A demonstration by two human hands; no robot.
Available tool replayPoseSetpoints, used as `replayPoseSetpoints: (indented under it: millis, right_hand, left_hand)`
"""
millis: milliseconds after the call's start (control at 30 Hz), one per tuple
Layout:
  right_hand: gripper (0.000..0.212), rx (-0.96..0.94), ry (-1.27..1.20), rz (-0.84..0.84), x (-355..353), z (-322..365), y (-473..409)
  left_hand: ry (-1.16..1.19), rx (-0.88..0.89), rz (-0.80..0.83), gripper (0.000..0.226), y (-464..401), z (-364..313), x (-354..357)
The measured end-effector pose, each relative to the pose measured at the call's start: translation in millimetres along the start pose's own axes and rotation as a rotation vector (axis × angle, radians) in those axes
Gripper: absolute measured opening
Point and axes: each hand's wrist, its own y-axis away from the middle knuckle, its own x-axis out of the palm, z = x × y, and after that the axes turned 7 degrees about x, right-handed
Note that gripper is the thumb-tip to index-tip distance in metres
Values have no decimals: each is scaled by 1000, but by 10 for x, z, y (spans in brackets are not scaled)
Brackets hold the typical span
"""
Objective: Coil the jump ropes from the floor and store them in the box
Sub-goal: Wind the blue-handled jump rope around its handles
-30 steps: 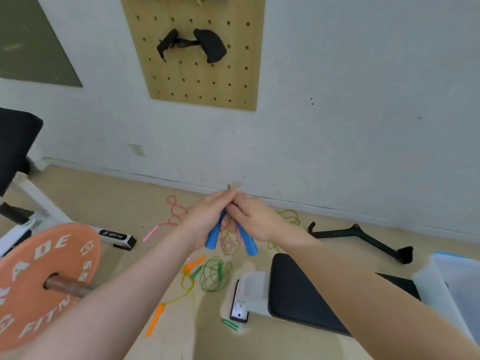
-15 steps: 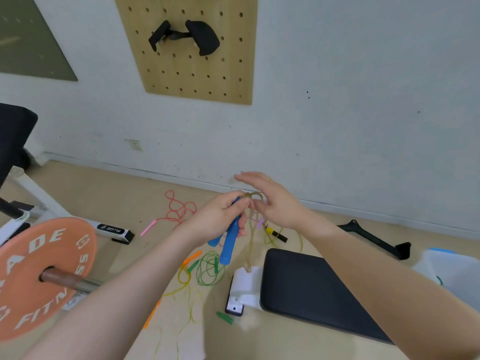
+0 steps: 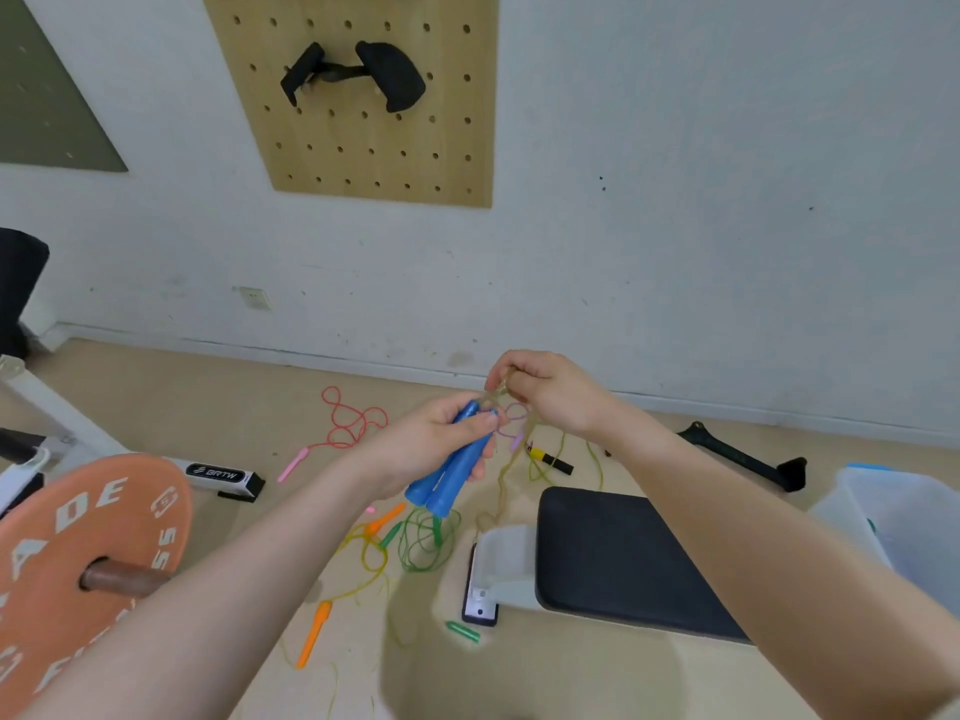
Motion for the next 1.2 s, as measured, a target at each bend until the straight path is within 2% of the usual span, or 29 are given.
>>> replayPoseSetpoints:
  millis: [67, 167, 233, 300, 400, 500, 533, 633, 733, 833, 1000, 1067, 1167, 1200]
  right_hand:
    - [18, 47, -38, 50, 90, 27, 20]
    - [5, 81, -123, 139, 251, 61, 55]
    - [8, 83, -212, 148, 375, 106, 77]
    - [7, 64, -264, 153, 516, 207, 105]
    - [11, 62, -146, 130, 735, 339, 119]
    - [29, 88, -74, 62, 884, 536, 107]
    - [27, 84, -69, 54, 919, 596, 100]
    - [16, 77, -69, 108, 986, 727, 112]
    - [22, 127, -121, 182, 1088, 741, 109]
    - [21, 228, -120, 156, 1220, 691, 68]
    - [18, 329, -86, 156, 1388, 660, 70]
    - [22, 313, 60, 71, 1428, 646, 51]
    - [25, 313, 431, 7, 1459, 617, 22]
    - [20, 308, 554, 8, 1461, 618, 22]
  left_hand:
    - [-89, 31, -64, 8, 23, 2, -62]
    - [-134, 81, -218, 18, 69, 21, -128]
    - [-121, 130, -305, 20, 102, -1, -139]
    - [-85, 172, -484, 22, 93, -13, -198]
    - [37, 205, -729, 27, 31, -11, -385]
    - [140, 221, -792, 26, 45, -13, -501]
    - [164, 222, -799, 27, 61, -31, -520]
    - [222, 219, -771, 28, 139, -21, -593]
    - [277, 211, -714, 26, 238, 26, -631]
    - [358, 162, -649, 23, 363, 99, -628]
    - [232, 47, -544, 22, 562, 244, -644]
    - [127, 29, -473, 19, 561, 306, -758]
    - [-186, 32, -322, 6, 556, 303, -973]
    - [-323, 55, -243, 11, 559, 281, -1033]
